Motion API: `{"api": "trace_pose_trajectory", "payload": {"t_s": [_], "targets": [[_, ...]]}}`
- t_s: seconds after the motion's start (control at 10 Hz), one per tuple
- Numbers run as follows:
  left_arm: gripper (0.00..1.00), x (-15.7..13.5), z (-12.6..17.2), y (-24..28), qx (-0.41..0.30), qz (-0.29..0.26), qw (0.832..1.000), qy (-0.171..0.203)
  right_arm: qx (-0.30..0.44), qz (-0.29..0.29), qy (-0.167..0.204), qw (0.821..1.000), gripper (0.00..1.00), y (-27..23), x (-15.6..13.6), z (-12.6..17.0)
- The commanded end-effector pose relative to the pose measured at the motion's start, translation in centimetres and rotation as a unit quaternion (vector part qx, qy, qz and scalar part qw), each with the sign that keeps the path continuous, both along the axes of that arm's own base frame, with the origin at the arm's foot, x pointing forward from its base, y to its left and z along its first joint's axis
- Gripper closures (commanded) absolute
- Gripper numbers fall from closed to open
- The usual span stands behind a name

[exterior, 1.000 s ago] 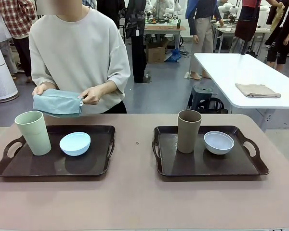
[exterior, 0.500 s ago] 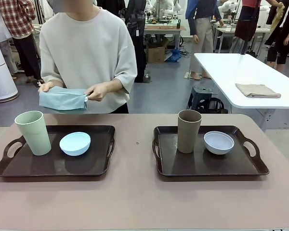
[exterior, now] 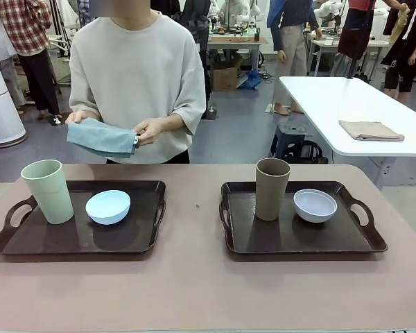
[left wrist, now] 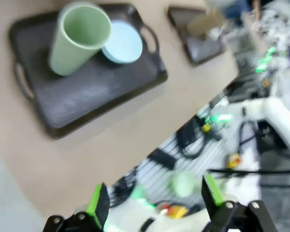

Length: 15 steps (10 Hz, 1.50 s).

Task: Set up a tray with a mat and arrange the tableware.
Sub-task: Pick up the Picnic Bowl and Reusable plastic cup from the Handle tray in front of the human's position and hold them in the air.

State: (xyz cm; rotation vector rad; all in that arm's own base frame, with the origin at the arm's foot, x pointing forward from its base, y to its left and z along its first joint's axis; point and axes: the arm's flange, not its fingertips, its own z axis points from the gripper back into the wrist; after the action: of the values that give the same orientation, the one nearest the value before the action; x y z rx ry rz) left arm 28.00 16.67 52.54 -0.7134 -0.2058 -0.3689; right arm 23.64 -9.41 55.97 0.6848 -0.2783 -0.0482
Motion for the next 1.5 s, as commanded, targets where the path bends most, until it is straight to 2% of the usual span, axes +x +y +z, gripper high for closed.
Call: {"api": "trace_pose_trajectory", "payload": {"t_s": [0.0, 0.2, 0.3, 0.5, 0.7, 0.8, 0.9, 1.4], "targets": [[0.00, 1.6, -0.2, 0.5, 0.075, -0.061, 0.992, -0.076, -0.051, 0.023, 0.011, 0.998, 0.00, 6.7, 3.2, 3.3], [0.00, 3.4, -0.1, -0.1, 0.099, -0.104, 0.978, -0.152, -0.088, 0.048, 0.024, 0.995, 0.00, 14.5, 5.4, 5.3], [0.00, 4.8, 0.0, -0.6, 0.132, -0.114, 0.964, -0.199, -0.106, 0.053, 0.029, 0.993, 0.00, 18.5, 6.6, 6.1], [0.00, 6.3, -1.3, -1.5, 0.184, -0.120, 0.949, -0.225, -0.159, 0.033, 0.026, 0.986, 0.00, 24.6, 8.2, 6.2], [0.00, 6.9, -0.9, -5.0, 0.198, -0.120, 0.944, -0.236, -0.178, -0.006, 0.012, 0.984, 0.00, 27.3, 9.4, 5.6], [0.00, 6.1, 0.0, -6.5, 0.154, -0.111, 0.957, -0.221, -0.153, -0.019, 0.014, 0.988, 0.00, 25.9, 9.1, 5.5], [0.00, 7.0, -0.5, -3.1, 0.192, -0.127, 0.946, -0.229, -0.167, 0.029, 0.009, 0.986, 0.00, 27.5, 8.4, 5.6], [0.00, 6.7, -0.5, -3.5, 0.186, -0.118, 0.949, -0.227, -0.162, 0.031, 0.004, 0.986, 0.00, 27.6, 8.5, 5.9]]}}
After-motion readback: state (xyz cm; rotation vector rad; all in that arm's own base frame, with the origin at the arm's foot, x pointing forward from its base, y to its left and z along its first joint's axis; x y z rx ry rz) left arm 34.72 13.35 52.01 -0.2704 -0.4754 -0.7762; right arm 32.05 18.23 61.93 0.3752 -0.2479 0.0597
